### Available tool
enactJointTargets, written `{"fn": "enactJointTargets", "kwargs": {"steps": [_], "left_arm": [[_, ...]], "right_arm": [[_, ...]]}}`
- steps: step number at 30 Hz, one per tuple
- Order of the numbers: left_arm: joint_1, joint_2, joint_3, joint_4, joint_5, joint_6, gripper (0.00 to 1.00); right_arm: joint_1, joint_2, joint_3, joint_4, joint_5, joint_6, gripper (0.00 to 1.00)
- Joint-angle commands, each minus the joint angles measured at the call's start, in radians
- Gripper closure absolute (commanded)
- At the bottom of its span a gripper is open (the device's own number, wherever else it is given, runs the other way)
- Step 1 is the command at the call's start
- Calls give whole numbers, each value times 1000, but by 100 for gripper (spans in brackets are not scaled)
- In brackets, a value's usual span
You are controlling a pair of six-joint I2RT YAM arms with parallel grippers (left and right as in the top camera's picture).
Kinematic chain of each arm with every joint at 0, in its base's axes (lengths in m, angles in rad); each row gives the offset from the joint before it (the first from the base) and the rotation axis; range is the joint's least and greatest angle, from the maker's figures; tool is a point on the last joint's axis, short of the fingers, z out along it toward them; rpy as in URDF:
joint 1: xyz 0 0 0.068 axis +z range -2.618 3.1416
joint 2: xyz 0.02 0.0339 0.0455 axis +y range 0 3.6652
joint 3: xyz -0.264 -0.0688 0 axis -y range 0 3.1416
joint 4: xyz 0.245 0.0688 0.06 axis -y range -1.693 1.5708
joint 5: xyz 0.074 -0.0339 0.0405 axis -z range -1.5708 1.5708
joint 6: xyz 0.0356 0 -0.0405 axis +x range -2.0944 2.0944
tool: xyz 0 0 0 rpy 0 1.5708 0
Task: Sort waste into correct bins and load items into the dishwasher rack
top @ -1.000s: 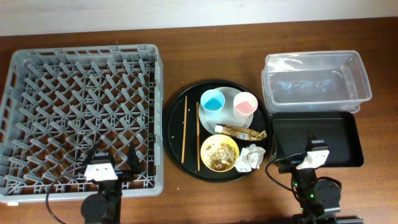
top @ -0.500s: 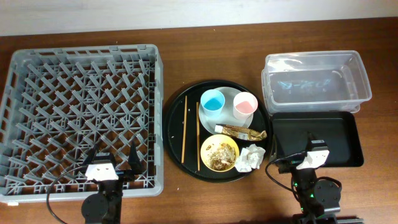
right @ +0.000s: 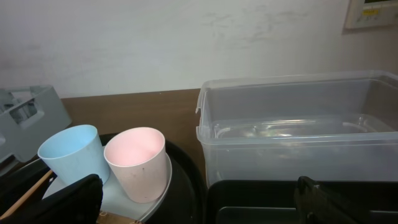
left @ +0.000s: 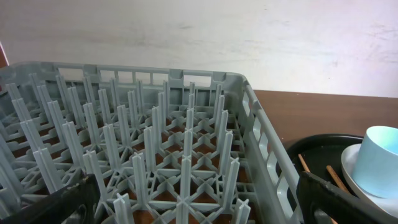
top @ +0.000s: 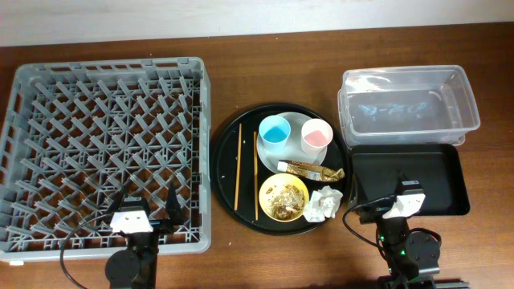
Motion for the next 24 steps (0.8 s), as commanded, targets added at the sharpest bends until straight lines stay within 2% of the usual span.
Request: {"fn": "enactJointTargets", "kwargs": {"steps": [1,21,22,24], "left_arm": [[-4,2,-2,-8,18,19,1],[-4,2,-2,-4,18,19,1],[-4,2,-2,1,25,18,1],[-4,2,7,34,151,19,1]], "right_arm": [[5,-6,-5,-5,9,11,1],[5,-6,-5,-5,9,11,1],[5,-6,-5,-5,9,11,1],[5,-6,-5,-5,9,11,1]]}}
